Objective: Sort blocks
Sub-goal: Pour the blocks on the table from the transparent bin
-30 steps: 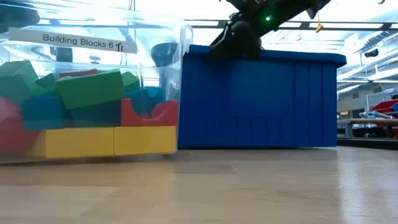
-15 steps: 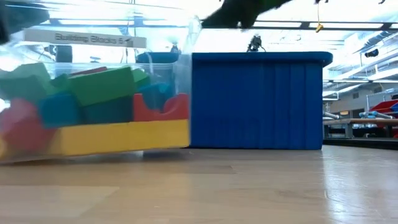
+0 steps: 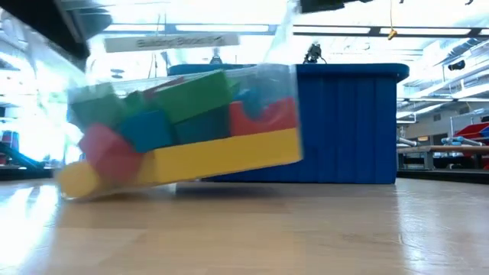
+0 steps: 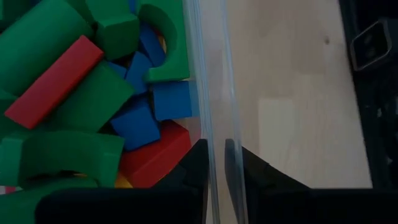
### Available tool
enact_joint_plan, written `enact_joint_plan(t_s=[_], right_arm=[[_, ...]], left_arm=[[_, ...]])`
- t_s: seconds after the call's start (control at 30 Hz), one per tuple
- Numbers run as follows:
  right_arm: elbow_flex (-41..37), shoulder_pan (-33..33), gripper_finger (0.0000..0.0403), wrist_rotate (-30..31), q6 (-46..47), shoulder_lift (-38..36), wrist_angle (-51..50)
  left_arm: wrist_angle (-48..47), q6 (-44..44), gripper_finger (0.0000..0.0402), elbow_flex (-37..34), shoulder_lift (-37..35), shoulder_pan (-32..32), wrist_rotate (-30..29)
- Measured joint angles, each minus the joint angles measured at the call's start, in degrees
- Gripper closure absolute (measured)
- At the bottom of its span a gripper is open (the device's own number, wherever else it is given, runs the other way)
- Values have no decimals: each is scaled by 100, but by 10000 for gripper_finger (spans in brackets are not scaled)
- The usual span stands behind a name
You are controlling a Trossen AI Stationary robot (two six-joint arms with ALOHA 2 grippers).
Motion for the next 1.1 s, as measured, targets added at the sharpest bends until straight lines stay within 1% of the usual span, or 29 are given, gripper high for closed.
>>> enact_joint_plan(t_s=[0.07,0.27,0.47,0.57,0.67,0.73,0.8,0.9,0.97,1.03,1.1], right_arm=[[0,152,186,-4,3,35,-170],[4,374,186,54,-131,94,196],[9,522,186,47,-28,161,147],[2,528,184,48,430,210,140],[87,524,175,46,1147,208,217],[250,484,167,22,1662,208,84],[417,421,162,-135,2061,204,-137],[455,282,163,-396,2564,222,-476],[455,222,168,-603,2725,302,-444],[456,222,176,-670,2748,440,-290],[455,288,185,-761,2672,548,-276]], left_arm=[[184,132,349,-2,24,39,38],[321,197,349,-4,19,147,73],[398,200,339,-8,20,182,5],[483,121,317,-9,37,252,62],[526,119,291,6,20,313,61],[562,156,282,-2,31,367,48],[633,171,280,-2,31,414,57],[748,243,283,-4,31,475,58],[787,254,290,-4,31,503,59],[909,278,306,-4,32,530,57],[1026,407,331,-4,33,561,50]])
